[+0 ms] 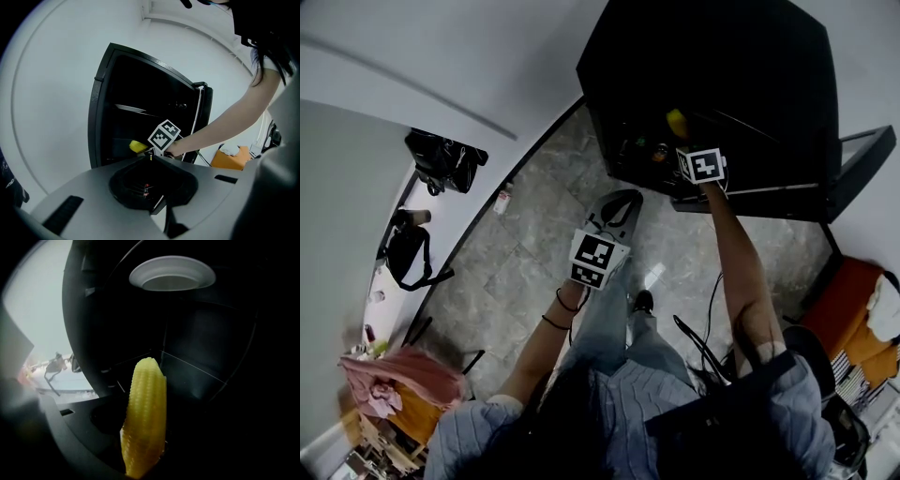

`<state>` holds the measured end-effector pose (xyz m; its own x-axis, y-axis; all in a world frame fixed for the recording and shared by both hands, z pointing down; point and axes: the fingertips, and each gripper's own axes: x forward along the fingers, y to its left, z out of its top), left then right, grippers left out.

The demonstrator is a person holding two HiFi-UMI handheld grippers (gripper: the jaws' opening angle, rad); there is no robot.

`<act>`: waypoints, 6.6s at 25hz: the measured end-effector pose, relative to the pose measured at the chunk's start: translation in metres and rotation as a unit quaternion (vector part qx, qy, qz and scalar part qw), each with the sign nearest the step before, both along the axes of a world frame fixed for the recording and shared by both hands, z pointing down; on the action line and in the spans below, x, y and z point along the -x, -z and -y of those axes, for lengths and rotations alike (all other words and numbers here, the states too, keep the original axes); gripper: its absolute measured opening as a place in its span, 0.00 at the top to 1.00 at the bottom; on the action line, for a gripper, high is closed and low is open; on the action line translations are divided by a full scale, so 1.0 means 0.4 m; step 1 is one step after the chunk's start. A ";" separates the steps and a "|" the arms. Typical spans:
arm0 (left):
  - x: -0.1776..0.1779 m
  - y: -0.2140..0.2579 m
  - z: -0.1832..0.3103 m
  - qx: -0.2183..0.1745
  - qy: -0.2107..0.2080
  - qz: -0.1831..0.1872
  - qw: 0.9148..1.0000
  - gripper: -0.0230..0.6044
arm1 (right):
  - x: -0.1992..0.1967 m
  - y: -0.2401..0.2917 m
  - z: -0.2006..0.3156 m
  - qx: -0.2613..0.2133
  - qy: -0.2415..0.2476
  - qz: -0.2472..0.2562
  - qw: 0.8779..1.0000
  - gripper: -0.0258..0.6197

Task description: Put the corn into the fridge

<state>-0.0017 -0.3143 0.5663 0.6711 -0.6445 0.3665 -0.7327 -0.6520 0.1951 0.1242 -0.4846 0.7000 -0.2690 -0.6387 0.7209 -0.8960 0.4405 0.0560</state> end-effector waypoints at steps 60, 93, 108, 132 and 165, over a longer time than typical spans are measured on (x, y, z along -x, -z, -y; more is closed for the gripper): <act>0.030 -0.041 -0.017 0.031 0.022 0.008 0.999 0.93 | -0.012 0.070 0.025 -0.025 -0.027 0.027 0.999 0.52; 0.054 -0.071 -0.011 0.043 0.035 0.018 0.998 0.93 | -0.028 0.047 0.074 -0.024 0.029 -0.044 0.998 0.63; 0.045 -0.040 -0.029 0.034 0.033 0.021 0.999 0.93 | 0.015 0.147 0.006 -0.061 -0.022 0.055 0.996 0.63; -0.005 0.125 -0.185 0.005 0.038 0.001 0.999 0.93 | 0.108 0.450 -0.457 -0.050 -0.050 0.348 0.935 0.63; -0.106 0.335 -0.660 -0.045 0.097 -0.031 0.994 0.93 | 0.012 0.681 -1.058 -0.108 0.002 0.379 0.919 0.74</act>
